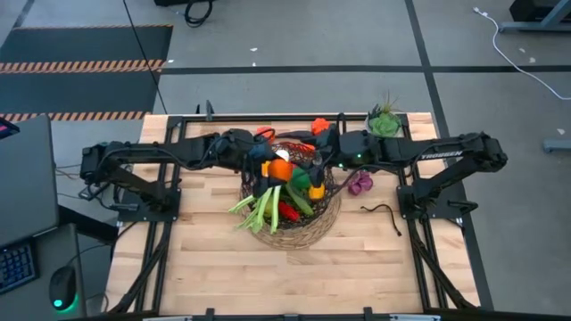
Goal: Build produce basket
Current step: Put the orange into the black basket
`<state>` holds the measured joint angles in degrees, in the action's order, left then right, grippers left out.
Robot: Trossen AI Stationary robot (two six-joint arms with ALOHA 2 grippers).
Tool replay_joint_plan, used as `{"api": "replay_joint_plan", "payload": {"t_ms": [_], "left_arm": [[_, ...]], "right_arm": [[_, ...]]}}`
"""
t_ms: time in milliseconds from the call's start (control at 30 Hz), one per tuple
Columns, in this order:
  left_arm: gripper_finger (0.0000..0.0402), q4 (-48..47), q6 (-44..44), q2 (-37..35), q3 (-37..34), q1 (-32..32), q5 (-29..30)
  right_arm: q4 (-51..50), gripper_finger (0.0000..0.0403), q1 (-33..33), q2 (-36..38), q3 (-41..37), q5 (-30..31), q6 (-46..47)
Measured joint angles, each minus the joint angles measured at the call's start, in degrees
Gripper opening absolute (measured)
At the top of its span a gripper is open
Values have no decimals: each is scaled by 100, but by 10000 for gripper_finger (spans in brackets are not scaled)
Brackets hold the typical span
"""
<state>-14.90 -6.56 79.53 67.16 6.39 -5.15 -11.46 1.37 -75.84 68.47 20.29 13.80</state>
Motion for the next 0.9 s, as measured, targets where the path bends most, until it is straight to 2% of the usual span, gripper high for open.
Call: {"api": "replay_joint_plan", "payload": {"t_ms": [133,333,667,900], "left_arm": [[355,2,22,0,0,-34,22],[355,9,307,35,-4,-69,563],[355,-1,731,37,-4,-422,1004],[355,-142,851,76,-35,-509,1169]], "right_arm": [[337,352,2,-128,4,-80,104],[862,352,85,-494,4,-240,124],[1301,352,36,-672,2,-55,51],[1393,352,65,-1351,42,-156,193]]}}
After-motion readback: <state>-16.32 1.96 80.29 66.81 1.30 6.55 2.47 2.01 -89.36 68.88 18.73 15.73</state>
